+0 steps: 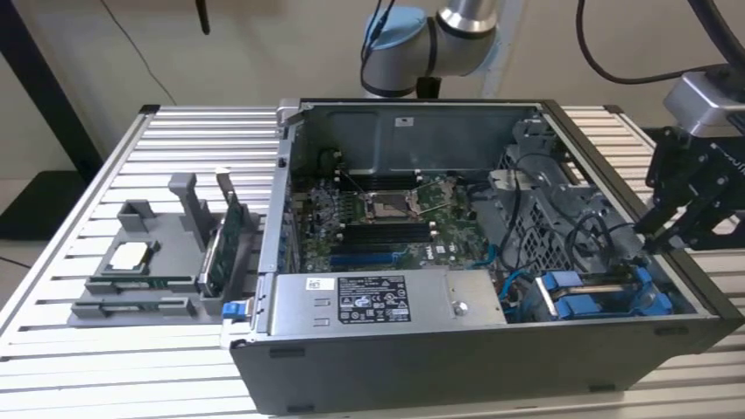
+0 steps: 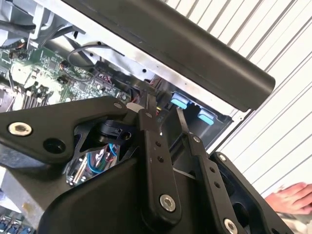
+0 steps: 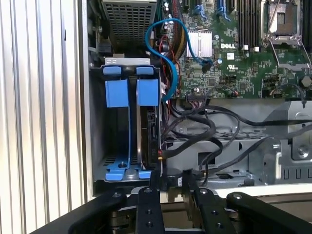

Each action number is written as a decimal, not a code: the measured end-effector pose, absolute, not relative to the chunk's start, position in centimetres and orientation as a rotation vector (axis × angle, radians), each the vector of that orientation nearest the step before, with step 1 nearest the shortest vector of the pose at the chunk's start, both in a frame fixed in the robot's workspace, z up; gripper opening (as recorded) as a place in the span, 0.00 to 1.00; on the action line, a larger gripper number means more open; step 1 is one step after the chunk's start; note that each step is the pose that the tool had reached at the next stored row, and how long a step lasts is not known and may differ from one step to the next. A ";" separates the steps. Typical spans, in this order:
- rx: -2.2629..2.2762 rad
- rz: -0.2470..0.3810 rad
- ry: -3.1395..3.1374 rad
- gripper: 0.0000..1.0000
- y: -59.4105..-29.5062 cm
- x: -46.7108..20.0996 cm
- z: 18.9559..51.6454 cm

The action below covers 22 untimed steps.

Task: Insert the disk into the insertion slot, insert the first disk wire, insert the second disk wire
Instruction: 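Insert the second disk wire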

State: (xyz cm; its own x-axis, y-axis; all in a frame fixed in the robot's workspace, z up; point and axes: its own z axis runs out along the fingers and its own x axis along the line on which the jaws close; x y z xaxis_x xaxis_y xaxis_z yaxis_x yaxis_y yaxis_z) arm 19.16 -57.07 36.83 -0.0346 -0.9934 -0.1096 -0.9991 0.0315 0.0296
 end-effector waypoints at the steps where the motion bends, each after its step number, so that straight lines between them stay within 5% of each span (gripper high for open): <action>1: -2.141 0.151 2.214 0.33 -57.1 19.3 36.8; 17: -2.139 0.157 2.211 0.33 -57.1 19.9 36.8; 22: -2.134 0.166 2.206 0.23 -57.1 19.9 36.8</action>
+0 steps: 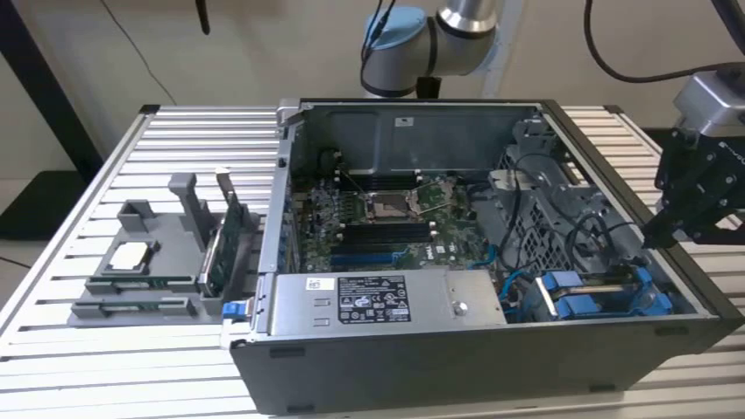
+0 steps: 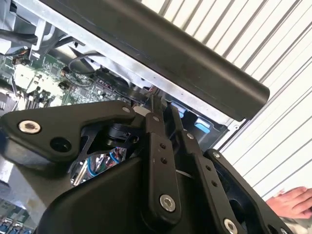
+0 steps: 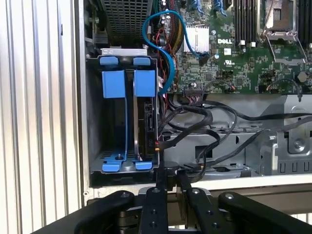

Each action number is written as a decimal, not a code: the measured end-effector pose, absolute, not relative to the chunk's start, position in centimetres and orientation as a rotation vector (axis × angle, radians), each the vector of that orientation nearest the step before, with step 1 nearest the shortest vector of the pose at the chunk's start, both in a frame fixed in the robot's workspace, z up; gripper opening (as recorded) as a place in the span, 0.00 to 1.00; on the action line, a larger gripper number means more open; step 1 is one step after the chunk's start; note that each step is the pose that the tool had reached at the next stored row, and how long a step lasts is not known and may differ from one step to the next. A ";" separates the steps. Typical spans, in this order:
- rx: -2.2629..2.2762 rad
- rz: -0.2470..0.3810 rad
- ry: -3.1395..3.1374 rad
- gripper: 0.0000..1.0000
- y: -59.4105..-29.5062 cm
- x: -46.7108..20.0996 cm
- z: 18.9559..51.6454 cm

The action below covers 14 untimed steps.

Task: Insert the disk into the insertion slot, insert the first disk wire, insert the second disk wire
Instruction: 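Insert the second disk wire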

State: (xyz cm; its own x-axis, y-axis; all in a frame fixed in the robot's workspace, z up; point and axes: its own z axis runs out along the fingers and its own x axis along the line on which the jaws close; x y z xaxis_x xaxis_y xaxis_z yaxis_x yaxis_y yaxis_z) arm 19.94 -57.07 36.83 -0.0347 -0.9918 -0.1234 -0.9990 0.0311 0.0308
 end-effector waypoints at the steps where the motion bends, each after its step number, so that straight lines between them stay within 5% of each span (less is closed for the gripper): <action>1: -2.134 0.167 2.206 0.23 -57.1 19.9 36.8; 14: -2.134 0.167 2.206 0.16 -57.1 19.9 36.8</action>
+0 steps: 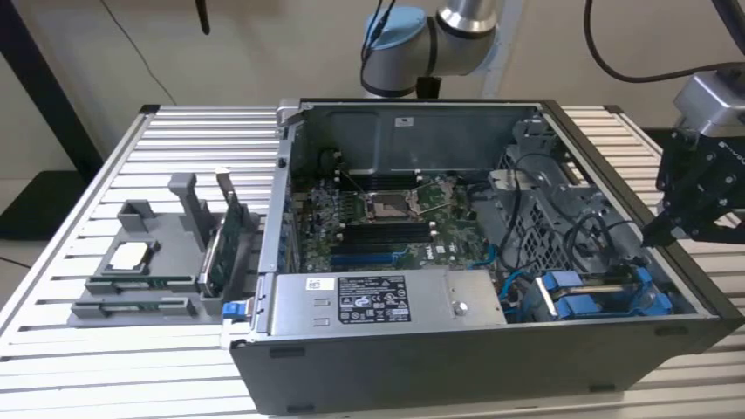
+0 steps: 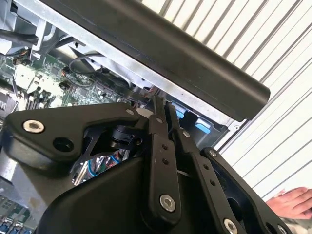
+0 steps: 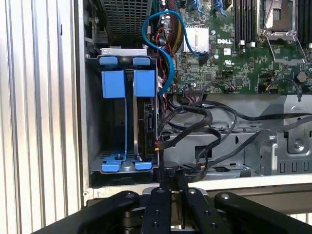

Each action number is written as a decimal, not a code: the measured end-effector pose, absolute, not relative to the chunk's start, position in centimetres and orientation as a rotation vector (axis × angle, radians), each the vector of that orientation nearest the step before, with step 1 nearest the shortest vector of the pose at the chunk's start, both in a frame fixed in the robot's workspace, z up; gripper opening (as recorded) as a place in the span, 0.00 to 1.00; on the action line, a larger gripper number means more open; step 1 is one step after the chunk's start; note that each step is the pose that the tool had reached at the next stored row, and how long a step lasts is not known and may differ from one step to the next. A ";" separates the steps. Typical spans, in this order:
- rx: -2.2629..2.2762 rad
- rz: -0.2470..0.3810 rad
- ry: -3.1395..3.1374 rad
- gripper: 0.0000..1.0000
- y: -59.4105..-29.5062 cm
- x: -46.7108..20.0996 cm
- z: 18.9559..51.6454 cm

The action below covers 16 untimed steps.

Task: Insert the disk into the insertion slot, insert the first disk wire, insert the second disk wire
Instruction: 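Insert the second disk wire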

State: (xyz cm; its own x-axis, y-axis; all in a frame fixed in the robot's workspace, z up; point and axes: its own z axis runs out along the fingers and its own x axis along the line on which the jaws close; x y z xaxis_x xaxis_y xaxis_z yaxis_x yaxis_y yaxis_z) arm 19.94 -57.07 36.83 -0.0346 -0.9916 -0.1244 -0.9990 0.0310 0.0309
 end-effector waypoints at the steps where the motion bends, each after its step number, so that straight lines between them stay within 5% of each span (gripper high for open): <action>1: -2.134 0.167 2.206 0.16 -57.1 19.9 36.8; 16: -2.134 0.167 2.206 0.16 -57.1 19.8 37.9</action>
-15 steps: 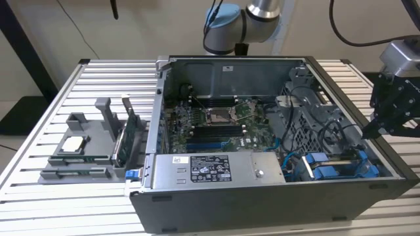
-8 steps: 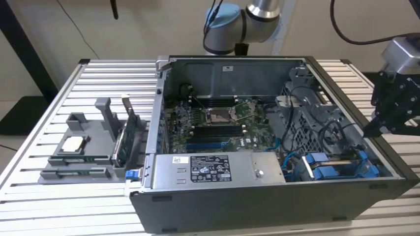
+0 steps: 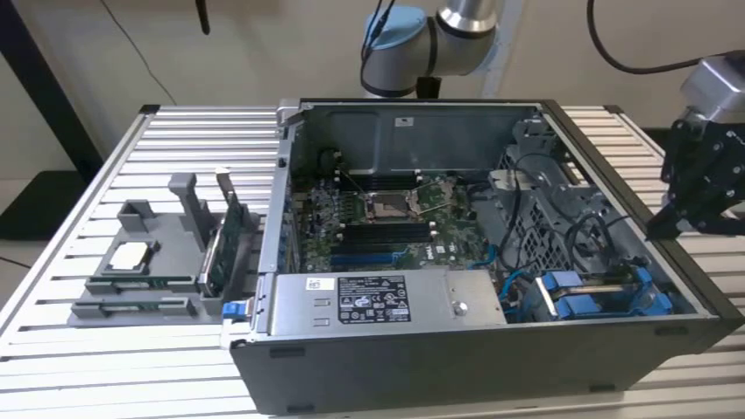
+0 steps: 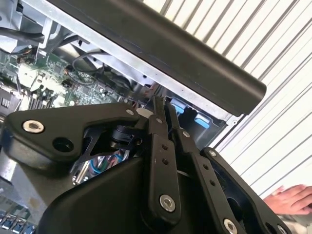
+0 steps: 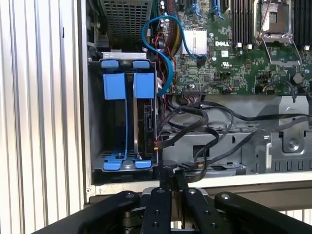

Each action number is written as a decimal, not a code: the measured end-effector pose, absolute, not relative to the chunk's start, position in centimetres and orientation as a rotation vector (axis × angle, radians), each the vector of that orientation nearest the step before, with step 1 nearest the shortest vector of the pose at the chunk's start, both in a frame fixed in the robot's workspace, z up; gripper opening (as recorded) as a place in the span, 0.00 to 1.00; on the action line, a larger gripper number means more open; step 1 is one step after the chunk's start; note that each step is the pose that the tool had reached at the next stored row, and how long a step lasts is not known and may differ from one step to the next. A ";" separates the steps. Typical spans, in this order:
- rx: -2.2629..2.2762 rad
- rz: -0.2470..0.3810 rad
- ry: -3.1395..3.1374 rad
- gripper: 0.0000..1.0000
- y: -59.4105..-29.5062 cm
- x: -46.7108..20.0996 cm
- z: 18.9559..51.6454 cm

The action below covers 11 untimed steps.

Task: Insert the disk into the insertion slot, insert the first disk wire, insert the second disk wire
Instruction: 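Insert the second disk wire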

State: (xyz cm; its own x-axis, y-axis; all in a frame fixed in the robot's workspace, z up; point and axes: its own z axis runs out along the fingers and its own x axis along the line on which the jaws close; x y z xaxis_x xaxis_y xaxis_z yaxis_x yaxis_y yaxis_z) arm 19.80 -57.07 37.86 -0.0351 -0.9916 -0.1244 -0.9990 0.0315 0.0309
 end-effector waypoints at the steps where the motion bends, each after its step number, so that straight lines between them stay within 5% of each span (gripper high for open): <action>1: -2.133 0.167 2.206 0.16 -57.1 19.8 37.9; 11: -2.133 0.167 2.207 0.16 -57.1 19.5 38.9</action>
State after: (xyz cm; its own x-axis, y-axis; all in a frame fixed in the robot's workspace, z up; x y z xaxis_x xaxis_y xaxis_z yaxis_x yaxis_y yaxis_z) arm 19.52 -57.07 38.89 -0.0356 -0.9916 -0.1243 -0.9990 0.0320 0.0308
